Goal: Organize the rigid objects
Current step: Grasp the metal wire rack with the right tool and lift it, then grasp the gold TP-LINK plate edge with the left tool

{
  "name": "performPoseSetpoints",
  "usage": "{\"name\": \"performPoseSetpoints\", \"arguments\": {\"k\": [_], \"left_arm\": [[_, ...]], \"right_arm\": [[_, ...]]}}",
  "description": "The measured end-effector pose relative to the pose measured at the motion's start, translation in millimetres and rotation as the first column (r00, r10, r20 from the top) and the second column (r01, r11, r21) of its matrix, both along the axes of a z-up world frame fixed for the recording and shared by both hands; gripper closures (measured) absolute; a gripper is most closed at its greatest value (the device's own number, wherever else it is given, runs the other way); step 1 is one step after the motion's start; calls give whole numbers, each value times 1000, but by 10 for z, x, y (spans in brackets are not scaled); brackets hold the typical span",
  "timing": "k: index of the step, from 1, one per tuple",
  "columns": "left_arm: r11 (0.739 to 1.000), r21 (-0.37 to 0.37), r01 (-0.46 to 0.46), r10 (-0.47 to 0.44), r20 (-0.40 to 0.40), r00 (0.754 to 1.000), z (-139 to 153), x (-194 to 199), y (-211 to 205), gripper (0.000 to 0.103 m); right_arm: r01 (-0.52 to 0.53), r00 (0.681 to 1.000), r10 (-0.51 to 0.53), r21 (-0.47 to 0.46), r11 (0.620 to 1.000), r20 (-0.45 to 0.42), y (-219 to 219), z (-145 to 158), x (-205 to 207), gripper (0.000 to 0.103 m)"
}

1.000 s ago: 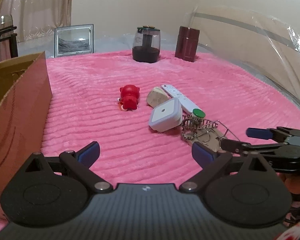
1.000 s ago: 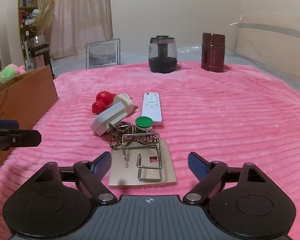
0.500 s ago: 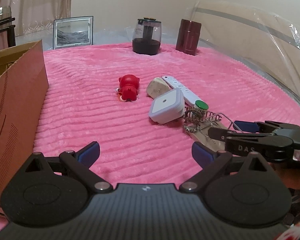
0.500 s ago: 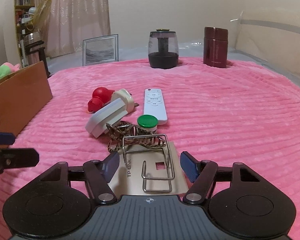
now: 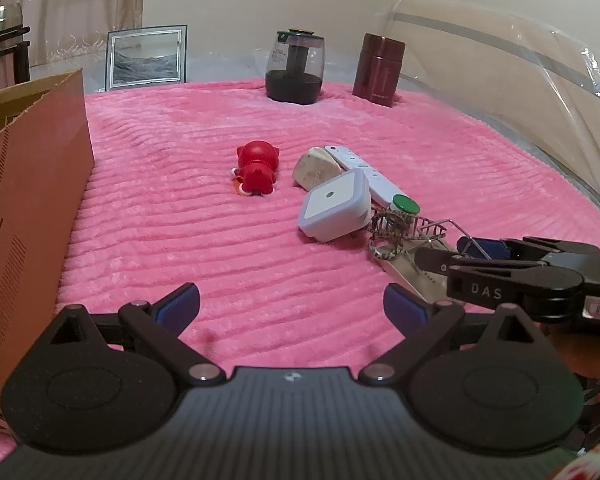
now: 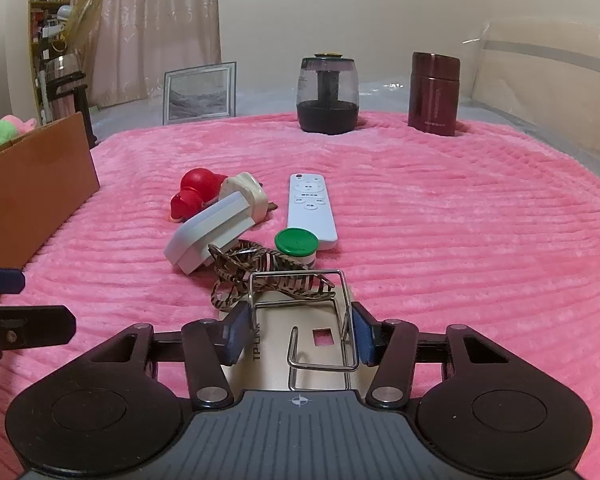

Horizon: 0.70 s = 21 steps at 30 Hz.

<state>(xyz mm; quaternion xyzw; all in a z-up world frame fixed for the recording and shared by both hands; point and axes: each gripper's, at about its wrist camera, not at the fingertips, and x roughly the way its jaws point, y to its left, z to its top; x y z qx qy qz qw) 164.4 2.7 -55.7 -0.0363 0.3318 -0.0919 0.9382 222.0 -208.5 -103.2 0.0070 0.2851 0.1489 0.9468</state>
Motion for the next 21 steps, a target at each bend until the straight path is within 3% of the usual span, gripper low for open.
{"name": "performPoseSetpoints", "arguments": {"k": [5, 12, 21], "left_arm": [[1000, -9, 18, -18, -10, 1000, -27, 6, -82, 7], [998, -47, 36, -36, -10, 999, -38, 64, -449, 7], [993, -93, -69, 63, -69, 996, -148, 230, -1166, 6]], "right_arm": [[15, 1000, -16, 12, 1000, 10, -124, 72, -91, 54], [110, 994, -109, -8, 994, 15, -617, 178, -203, 54], [195, 981, -194, -15, 981, 12, -1184, 205, -249, 54]]}}
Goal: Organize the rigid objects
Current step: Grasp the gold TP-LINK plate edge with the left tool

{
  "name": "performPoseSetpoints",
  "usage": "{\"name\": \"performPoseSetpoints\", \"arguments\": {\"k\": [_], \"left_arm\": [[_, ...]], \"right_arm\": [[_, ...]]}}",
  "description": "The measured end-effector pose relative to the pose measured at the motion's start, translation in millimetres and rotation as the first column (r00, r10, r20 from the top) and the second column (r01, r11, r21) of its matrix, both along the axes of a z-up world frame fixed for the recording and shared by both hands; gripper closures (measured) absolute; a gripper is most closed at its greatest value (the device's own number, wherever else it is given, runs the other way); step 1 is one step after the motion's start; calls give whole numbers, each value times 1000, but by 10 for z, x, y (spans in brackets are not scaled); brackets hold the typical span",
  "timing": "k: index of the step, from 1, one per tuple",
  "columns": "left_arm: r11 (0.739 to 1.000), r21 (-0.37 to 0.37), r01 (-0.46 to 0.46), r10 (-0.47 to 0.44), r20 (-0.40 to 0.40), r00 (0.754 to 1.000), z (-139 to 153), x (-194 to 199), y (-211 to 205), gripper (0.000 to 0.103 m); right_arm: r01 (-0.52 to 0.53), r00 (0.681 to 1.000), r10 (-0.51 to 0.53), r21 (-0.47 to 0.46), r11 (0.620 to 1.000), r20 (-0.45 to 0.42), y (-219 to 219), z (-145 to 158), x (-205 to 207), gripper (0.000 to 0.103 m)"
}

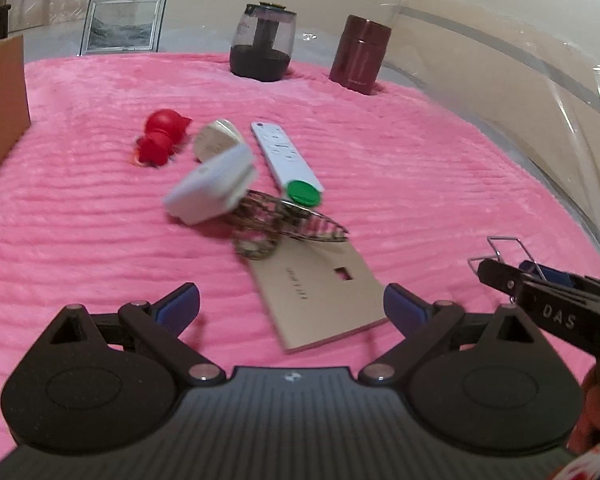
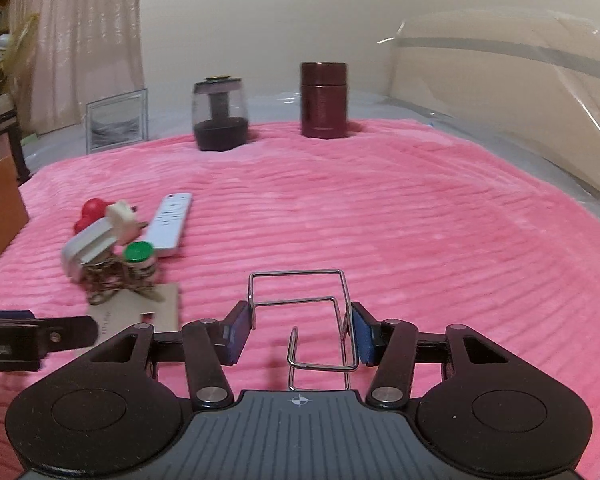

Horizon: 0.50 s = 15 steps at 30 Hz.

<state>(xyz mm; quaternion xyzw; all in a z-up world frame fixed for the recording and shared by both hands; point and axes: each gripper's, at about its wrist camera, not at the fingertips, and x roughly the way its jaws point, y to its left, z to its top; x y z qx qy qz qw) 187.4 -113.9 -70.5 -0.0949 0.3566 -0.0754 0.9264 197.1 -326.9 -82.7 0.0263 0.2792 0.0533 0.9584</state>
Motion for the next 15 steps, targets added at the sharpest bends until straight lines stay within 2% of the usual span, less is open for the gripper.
{"name": "performPoseSetpoints", "arguments": {"k": [9, 15], "left_arm": [[988, 120, -98, 98, 5, 995, -96, 145, -483, 3], [975, 165, -148, 152, -10, 988, -210, 244, -645, 3]], "right_arm": [[-33, 999, 33, 17, 999, -1, -171, -76, 97, 54], [-29, 1000, 29, 23, 999, -9, -253, -147, 150, 54]]}}
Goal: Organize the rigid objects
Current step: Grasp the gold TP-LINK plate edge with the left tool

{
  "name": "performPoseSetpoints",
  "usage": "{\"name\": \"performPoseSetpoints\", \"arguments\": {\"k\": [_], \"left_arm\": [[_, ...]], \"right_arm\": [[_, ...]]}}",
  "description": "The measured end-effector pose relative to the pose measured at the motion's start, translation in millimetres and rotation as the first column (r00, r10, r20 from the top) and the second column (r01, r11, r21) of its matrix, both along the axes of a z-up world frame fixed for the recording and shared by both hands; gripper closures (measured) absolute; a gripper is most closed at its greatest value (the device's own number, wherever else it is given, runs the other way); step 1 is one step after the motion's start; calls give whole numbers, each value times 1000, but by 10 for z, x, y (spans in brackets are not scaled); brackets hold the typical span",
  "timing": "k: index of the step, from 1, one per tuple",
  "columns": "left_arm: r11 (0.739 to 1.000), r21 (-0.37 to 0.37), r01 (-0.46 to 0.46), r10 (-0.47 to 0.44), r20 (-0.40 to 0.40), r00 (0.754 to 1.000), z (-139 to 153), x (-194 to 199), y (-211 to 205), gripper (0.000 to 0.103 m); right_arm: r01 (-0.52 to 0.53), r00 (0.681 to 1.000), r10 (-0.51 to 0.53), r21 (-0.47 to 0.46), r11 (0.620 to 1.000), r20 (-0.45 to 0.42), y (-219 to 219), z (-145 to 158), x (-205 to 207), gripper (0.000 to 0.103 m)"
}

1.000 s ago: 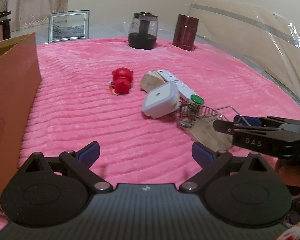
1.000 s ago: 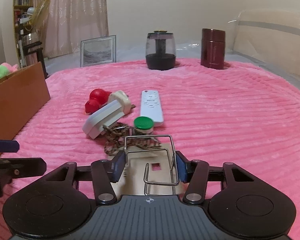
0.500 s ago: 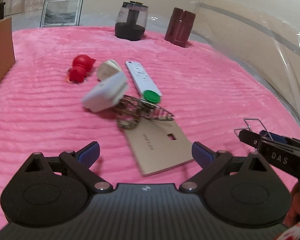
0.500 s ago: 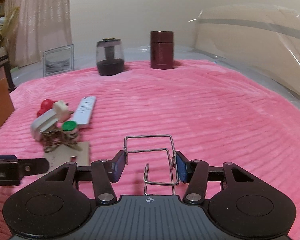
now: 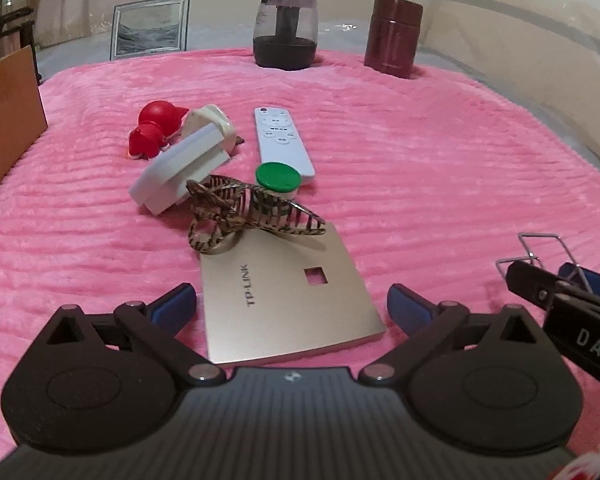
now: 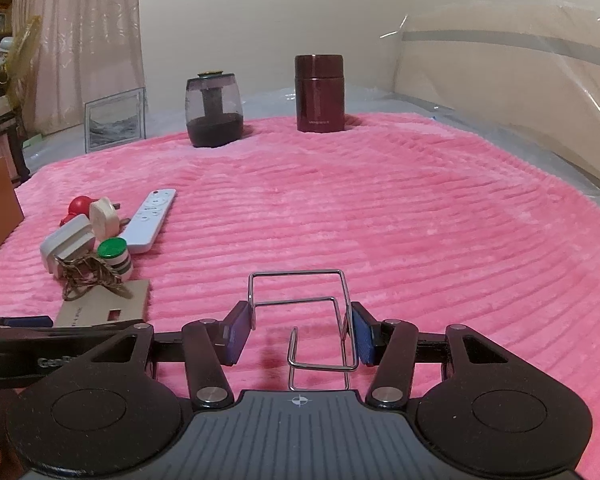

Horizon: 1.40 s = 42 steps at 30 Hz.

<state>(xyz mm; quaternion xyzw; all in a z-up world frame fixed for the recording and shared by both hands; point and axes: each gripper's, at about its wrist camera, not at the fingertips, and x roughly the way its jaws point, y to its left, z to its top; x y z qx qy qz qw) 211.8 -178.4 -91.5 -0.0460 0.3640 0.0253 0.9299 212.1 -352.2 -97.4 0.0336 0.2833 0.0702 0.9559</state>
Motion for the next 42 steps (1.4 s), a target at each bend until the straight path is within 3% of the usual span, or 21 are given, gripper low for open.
{"name": "performPoseSetpoints", "arguments": {"k": [6, 17, 26, 31, 42], "left_arm": [[998, 44, -47, 48, -6, 999, -52, 53, -50, 5], [999, 28, 27, -27, -11, 1000, 15, -145, 108, 17], [991, 5, 136, -136, -13, 991, 68, -654, 651, 17], [981, -10, 194, -194, -8, 981, 39, -721, 814, 15], [986, -44, 162, -162, 5, 987, 16, -598, 844, 15]], "right_arm": [[-7, 1000, 7, 3, 1000, -6, -51, -34, 15, 54], [-28, 1000, 28, 10, 1000, -10, 27, -8, -73, 54], [-87, 996, 87, 31, 996, -15, 295, 4, -217, 54], [-112, 993, 113, 40, 993, -22, 457, -13, -252, 54], [-117, 992, 117, 23, 993, -35, 569, -7, -271, 54]]}}
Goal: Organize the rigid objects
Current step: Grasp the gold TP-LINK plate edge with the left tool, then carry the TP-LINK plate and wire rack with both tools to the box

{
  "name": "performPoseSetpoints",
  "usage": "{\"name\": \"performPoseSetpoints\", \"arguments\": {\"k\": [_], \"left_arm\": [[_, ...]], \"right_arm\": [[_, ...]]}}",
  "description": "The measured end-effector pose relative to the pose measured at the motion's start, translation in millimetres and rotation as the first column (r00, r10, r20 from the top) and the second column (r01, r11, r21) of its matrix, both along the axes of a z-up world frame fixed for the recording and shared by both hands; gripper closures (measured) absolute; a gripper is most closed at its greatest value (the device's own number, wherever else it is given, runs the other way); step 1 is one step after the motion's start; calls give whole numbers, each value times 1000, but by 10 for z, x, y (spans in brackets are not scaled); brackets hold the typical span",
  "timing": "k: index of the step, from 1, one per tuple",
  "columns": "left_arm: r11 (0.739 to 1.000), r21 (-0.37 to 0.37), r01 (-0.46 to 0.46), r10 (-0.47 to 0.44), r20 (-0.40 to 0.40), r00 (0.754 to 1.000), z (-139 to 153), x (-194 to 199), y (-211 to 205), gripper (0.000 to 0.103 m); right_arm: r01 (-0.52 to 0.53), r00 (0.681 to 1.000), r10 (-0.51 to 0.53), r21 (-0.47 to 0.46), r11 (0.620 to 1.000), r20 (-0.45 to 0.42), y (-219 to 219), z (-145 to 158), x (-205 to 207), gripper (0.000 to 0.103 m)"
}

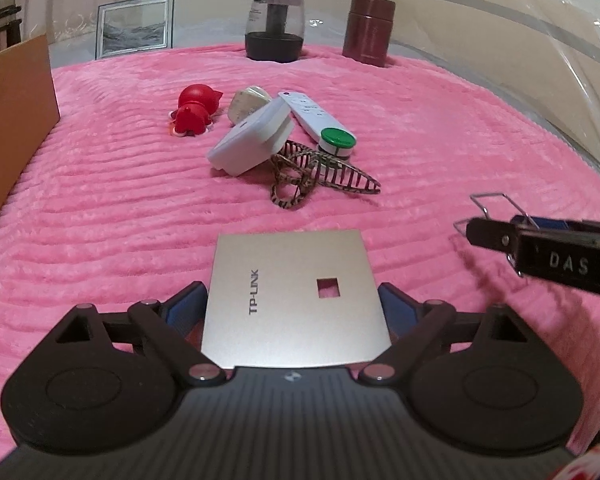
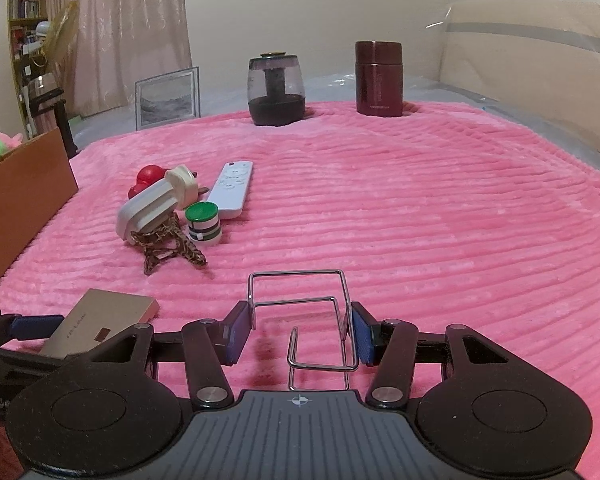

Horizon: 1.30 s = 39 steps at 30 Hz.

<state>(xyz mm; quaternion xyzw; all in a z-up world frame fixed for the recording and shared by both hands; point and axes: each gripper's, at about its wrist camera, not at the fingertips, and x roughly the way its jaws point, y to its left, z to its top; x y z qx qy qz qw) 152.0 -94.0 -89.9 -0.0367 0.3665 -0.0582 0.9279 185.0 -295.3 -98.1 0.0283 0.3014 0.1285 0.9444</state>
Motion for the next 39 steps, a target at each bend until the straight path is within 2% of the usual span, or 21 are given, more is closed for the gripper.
{"name": "performPoseSetpoints", "arguments": {"k": [9, 15, 25, 32, 39], "left_arm": [[1000, -1, 3, -3, 0, 1000, 45, -24, 90, 17], [1000, -14, 4, -4, 11, 1000, 253, -135, 284, 17], [999, -27, 22, -19, 92, 996, 996, -391, 829, 17], [1000, 31, 0, -5, 157, 988, 1549, -621, 1474, 17], [991, 134, -29, 6, 165, 986, 1897, -758, 2240, 17]], "right_arm": [[-10, 1000, 10, -15, 1000, 7, 62, 73, -48, 54], [-40, 999, 41, -12, 999, 28, 195, 235, -160, 54], [-159, 983, 156, 22, 987, 100, 657, 801, -327, 54], [-282, 951, 272, 50, 958, 149, 1198, 1205, -374, 54], [-423, 897, 410, 49, 905, 165, 1926, 1504, -336, 54]]}}
